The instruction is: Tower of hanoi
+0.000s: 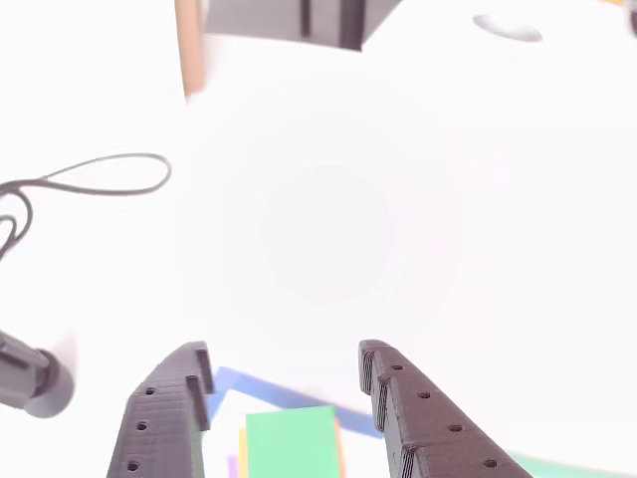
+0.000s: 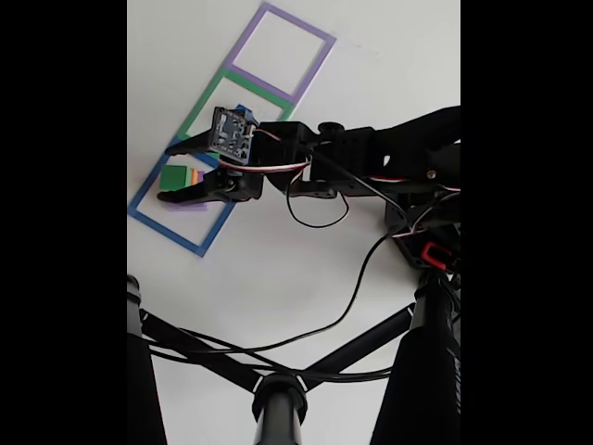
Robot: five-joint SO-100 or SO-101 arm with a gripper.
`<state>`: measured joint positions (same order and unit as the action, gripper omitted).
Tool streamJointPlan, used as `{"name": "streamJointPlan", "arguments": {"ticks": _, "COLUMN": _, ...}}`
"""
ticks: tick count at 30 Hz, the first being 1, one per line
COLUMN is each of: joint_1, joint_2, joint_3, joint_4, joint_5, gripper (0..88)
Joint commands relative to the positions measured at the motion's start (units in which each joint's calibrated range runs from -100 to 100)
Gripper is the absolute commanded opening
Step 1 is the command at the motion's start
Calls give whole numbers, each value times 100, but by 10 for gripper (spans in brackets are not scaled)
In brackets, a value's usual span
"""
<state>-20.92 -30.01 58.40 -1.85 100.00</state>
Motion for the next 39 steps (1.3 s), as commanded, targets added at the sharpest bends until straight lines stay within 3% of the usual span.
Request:
{"name": "streamJointPlan", "arguments": {"ticks": 1, "joint_1": 337, "joint_2": -798, "joint_3": -1767, "joint_4": 3278, "joint_5": 0, "gripper": 34}}
{"name": "streamJointPlan", "arguments": {"ticks": 7, "joint_1": 874, "joint_2": -911, "joint_3": -3922, "joint_4": 6444, "joint_5": 0, "gripper": 2}}
{"name": "streamJointPlan", "arguments": {"ticks": 11, "joint_1": 1133, "joint_2": -798, "joint_3": -5285, "joint_4": 7861, "joint_5": 0, "gripper": 2}}
{"name": "streamJointPlan", "arguments": {"ticks": 20, "joint_1": 1631, "joint_2": -749, "joint_3": -6503, "joint_4": 9229, "joint_5": -237, "gripper": 2}}
{"name": "streamJointPlan", "arguments": {"ticks": 29, "joint_1": 1967, "joint_2": -1323, "joint_3": -5403, "joint_4": 9043, "joint_5": 0, "gripper": 7}}
{"name": "streamJointPlan", "arguments": {"ticks": 32, "joint_1": 2025, "joint_2": -1734, "joint_3": -4349, "joint_4": 8338, "joint_5": 0, "gripper": 53}}
{"name": "streamJointPlan", "arguments": {"ticks": 35, "joint_1": 2178, "joint_2": -2154, "joint_3": -3140, "joint_4": 7367, "joint_5": 0, "gripper": 187}}
{"name": "streamJointPlan", "arguments": {"ticks": 39, "joint_1": 2331, "joint_2": -2622, "joint_3": -1213, "joint_4": 5585, "joint_5": 0, "gripper": 218}}
